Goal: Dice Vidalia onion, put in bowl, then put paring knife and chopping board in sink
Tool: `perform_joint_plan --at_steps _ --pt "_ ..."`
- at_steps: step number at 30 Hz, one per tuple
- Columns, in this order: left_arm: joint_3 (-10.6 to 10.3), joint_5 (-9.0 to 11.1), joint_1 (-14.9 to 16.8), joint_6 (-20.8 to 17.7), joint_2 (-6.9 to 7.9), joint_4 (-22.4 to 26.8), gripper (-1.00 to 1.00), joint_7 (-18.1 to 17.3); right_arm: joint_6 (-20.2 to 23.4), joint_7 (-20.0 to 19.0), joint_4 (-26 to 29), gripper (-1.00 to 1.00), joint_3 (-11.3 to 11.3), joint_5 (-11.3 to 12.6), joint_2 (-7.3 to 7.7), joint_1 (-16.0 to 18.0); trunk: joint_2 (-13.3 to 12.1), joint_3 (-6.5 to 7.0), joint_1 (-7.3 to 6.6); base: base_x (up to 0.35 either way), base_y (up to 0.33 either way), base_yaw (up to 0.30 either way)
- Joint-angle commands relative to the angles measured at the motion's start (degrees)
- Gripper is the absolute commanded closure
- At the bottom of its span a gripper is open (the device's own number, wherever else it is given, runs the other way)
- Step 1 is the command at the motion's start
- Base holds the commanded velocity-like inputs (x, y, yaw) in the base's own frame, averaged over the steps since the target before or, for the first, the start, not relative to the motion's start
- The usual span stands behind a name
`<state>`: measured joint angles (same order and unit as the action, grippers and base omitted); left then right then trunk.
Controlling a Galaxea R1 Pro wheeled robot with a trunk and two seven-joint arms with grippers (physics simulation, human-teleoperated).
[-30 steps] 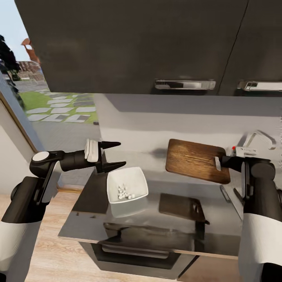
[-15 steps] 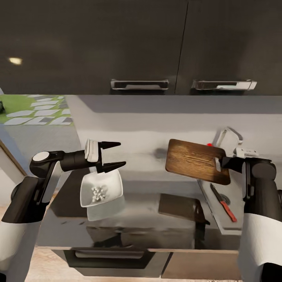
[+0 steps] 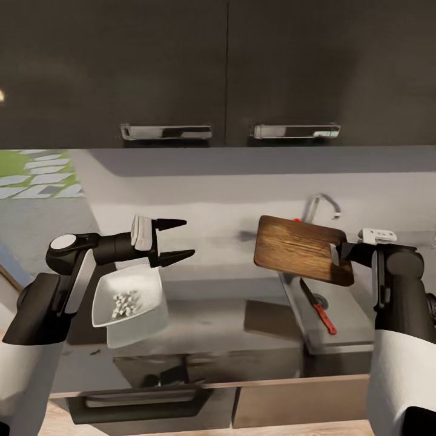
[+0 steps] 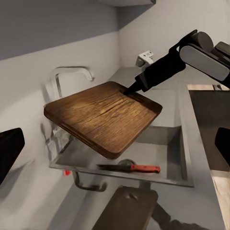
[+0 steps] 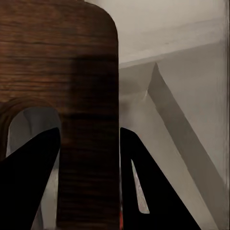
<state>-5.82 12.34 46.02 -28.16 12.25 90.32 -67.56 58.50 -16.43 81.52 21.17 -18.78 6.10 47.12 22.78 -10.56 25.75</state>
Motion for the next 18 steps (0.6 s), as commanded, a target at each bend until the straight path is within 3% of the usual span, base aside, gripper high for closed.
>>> perform_joint_plan --at_steps 1,7,11,15,18 --pt "-0.1 0.3 0.1 -0.6 0.05 0.0 -1.0 0.0 0.2 -0.6 0.0 1.0 0.0 -0.3 -0.01 0.0 0.1 -0.12 0.04 0.0 -0.263 -0.004" --pt "-0.1 0.3 0.1 -0.6 0.05 -0.1 -1.0 0.0 0.2 -0.6 0.0 1.0 0.0 -0.3 -0.23 0.0 0.1 -0.12 0.04 0.0 -0.097 -0.001" --pt "-0.1 0.3 0.0 -0.5 -0.01 0.0 -1.0 0.0 0.2 -0.5 0.0 1.0 0.0 -0.3 -3.45 0.0 0.1 -0.12 0.04 0.0 -0.01 0.0" --pt "-0.1 0.3 0.0 -0.5 -0.03 0.0 -1.0 0.1 0.2 -0.4 -0.3 1.0 0.1 -0.3 -5.44 0.0 0.1 -0.12 0.04 0.054 -0.124 0.0" --pt "-0.1 0.3 0.0 -0.5 -0.03 0.0 -1.0 0.1 0.2 0.2 -1.1 1.0 0.2 -0.3 -6.06 0.0 0.1 -0.12 0.04 0.108 -0.249 0.0"
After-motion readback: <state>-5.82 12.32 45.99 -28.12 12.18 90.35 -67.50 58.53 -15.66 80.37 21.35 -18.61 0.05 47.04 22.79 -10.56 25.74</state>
